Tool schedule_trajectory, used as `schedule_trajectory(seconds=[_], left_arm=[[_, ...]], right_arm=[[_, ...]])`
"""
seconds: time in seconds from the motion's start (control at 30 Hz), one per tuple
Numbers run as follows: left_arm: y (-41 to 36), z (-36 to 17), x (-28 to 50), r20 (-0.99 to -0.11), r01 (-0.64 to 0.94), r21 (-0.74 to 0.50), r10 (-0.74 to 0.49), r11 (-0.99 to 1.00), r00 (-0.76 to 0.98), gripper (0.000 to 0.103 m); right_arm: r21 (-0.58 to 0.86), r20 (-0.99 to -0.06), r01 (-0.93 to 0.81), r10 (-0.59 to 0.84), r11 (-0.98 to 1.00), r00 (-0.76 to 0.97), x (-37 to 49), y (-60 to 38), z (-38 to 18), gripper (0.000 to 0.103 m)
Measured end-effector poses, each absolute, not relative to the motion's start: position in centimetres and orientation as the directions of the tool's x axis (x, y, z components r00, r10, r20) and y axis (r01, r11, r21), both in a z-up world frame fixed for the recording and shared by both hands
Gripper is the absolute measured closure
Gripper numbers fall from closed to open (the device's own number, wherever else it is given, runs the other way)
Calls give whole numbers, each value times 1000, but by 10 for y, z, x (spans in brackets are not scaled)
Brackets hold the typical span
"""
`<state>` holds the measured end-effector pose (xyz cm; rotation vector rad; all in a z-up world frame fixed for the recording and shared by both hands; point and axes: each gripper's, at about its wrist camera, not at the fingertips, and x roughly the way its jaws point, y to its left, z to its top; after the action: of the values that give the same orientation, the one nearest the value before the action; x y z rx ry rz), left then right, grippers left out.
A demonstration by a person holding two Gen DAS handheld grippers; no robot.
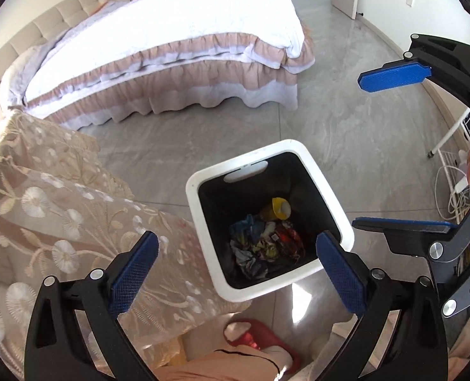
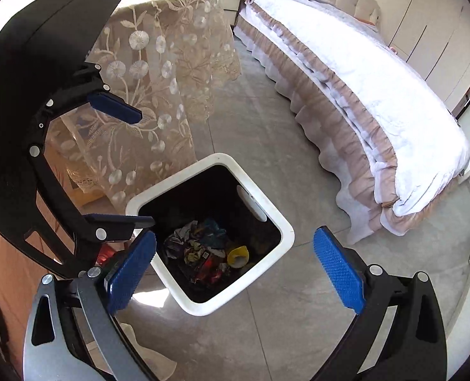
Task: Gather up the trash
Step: 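Move both tools back to the table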
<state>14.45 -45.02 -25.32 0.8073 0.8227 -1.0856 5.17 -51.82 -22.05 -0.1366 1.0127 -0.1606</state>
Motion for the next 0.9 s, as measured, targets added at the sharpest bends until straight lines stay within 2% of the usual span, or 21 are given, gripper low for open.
schedule_trajectory(seconds=[0.13, 0.27, 0.43, 0.63, 0.9], left_arm=[[-432, -222, 137, -846, 938, 183, -439, 294, 302, 5], [-401, -183, 137, -789, 897, 236, -464, 374, 402, 5], [-342, -139, 165, -730, 805, 206, -460, 557, 505, 5], [-258, -107, 207, -660, 603, 231, -333, 763, 673, 5], [-152, -95, 257, -644, 335, 209, -128, 919, 754, 5]], right_arm=[[-204, -790, 58, -199, 977, 579, 48, -506, -189, 4], [-162, -739, 40, -149, 986, 657, 50, -490, -153, 4], [-145, -640, -11, -86, 989, 763, 71, -457, -108, 4], [-134, -556, -143, 45, 980, 830, 126, -397, -81, 4], [-139, -537, -360, 235, 923, 810, 198, -304, -69, 4]])
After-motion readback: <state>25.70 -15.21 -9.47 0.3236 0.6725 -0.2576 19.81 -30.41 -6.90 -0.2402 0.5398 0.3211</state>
